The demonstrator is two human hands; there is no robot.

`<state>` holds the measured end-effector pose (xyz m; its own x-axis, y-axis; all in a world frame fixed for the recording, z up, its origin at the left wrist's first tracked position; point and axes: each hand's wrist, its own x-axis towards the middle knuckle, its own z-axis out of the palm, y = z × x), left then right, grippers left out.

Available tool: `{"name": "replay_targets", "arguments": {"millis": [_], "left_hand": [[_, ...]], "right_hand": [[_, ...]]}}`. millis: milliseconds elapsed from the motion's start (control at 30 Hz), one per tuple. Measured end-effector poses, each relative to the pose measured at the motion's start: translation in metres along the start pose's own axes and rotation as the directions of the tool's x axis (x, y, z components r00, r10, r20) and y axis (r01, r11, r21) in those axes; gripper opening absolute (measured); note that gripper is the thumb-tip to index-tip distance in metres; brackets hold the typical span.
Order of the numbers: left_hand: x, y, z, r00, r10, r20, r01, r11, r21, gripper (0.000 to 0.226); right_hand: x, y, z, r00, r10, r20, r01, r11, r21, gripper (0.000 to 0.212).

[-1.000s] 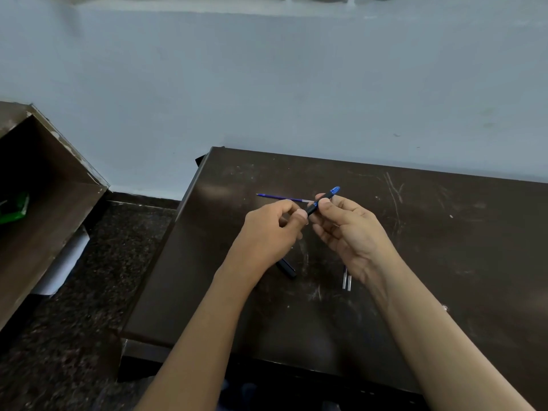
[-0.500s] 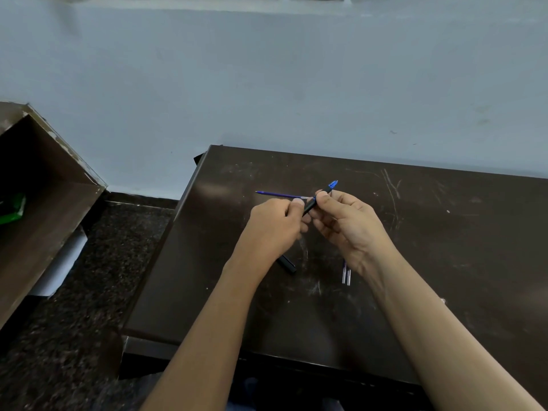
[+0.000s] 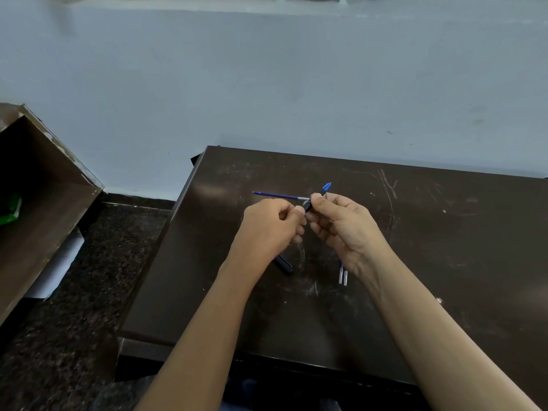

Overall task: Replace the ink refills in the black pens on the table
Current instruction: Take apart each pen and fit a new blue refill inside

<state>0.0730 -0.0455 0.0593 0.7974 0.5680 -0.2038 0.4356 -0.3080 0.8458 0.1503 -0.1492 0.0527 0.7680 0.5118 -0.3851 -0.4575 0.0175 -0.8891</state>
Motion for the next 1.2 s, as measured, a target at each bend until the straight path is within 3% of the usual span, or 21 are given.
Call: {"name": "replay_targets", "arguments": {"millis": [67, 267, 433, 633, 800, 1000, 1200], "left_hand": [[-0.0011, -0.0013, 0.0009, 1.0, 0.009, -0.019, -0.009, 1.0, -0.018, 0.019], [0.0002, 0.0011, 0.0021, 1.0, 0.006, -0.011, -0.006, 0.998, 0.059, 0.038], [-0.0019, -0.0024, -0.001, 0.994, 0.097, -0.052, -0.09, 0.989, 0.119, 0.018], [0.0004, 0.0004, 0.0017, 1.0, -0.006, 0.004, 0.006, 1.0, 0.031, 0.04], [-0.0011, -0.0014, -0.0014, 0.993, 0.091, -0.074, -0.084, 0.992, 0.089, 0.019], [-0.0006, 0.0004, -0.0018, 1.0, 0.0, -0.008, 0.0, 0.997, 0.077, 0.036], [-0.003, -0.0004, -0.006, 0.991, 0.104, -0.082, -0.091, 0.985, 0.15, 0.016]], "right_hand": [[0.0001, 0.0001, 0.0004, 1.0, 0.008, 0.0, -0.008, 1.0, 0.007, 0.014], [0.0001, -0.0002, 0.001, 1.0, -0.004, -0.001, 0.004, 1.0, -0.009, 0.017], [-0.001, 0.0002, 0.0013, 1.0, 0.004, -0.007, -0.004, 1.0, 0.002, 0.016], [-0.002, 0.0001, 0.0022, 1.0, -0.002, -0.012, 0.003, 1.0, 0.009, 0.016], [-0.0011, 0.0, 0.0024, 1.0, 0.006, -0.021, -0.007, 1.0, -0.03, 0.012], [-0.0014, 0.0021, 0.0035, 1.0, 0.002, -0.022, -0.003, 0.999, -0.049, 0.011], [-0.0014, 0.0019, 0.0034, 1.0, -0.005, -0.011, 0.004, 0.999, -0.048, 0.016]]}}
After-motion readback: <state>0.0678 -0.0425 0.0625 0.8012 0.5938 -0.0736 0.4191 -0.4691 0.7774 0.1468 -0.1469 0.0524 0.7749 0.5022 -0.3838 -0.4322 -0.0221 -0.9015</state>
